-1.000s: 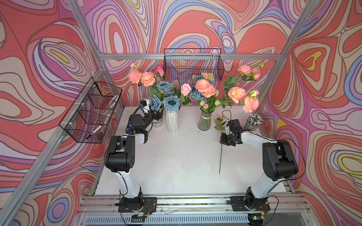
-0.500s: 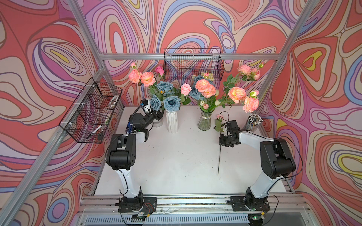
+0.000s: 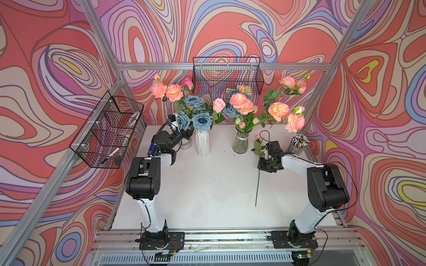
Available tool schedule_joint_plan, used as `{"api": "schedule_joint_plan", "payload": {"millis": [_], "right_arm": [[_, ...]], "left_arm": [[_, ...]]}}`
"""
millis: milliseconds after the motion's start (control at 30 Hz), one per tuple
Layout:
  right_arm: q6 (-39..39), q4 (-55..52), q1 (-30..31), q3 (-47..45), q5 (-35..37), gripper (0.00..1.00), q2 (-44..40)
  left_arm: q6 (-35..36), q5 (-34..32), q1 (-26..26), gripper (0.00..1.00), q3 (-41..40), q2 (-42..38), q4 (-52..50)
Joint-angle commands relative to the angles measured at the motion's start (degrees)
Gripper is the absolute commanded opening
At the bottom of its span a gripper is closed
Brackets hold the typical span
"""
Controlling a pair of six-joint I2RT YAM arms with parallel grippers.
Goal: Pick out pink flowers from the vase
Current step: Place the flower at the center of the board, then pick up the flower from the vase.
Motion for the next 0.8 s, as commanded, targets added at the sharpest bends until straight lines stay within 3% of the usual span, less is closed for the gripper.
{"api": "schedule_joint_plan", "payload": {"millis": [0, 333, 767], "right_arm": [[0.64, 0.29, 0.27, -0.65, 1.04, 0.34, -2.34], [0.18, 0.03, 0.26, -0.45, 1.14, 0.35, -4.54], [-0.26, 1.59, 0.27, -1.89, 0.51, 0.37, -6.74]], "left_arm": [[-0.68, 0.35, -0.28, 0.34, 0.37, 0.11, 4.04], [-0.83, -1.08, -0.28, 0.15, -0.64, -2.17, 4.02], [-2.17, -1.28, -0.30, 0.04, -0.69, -7.90, 3.93]]}}
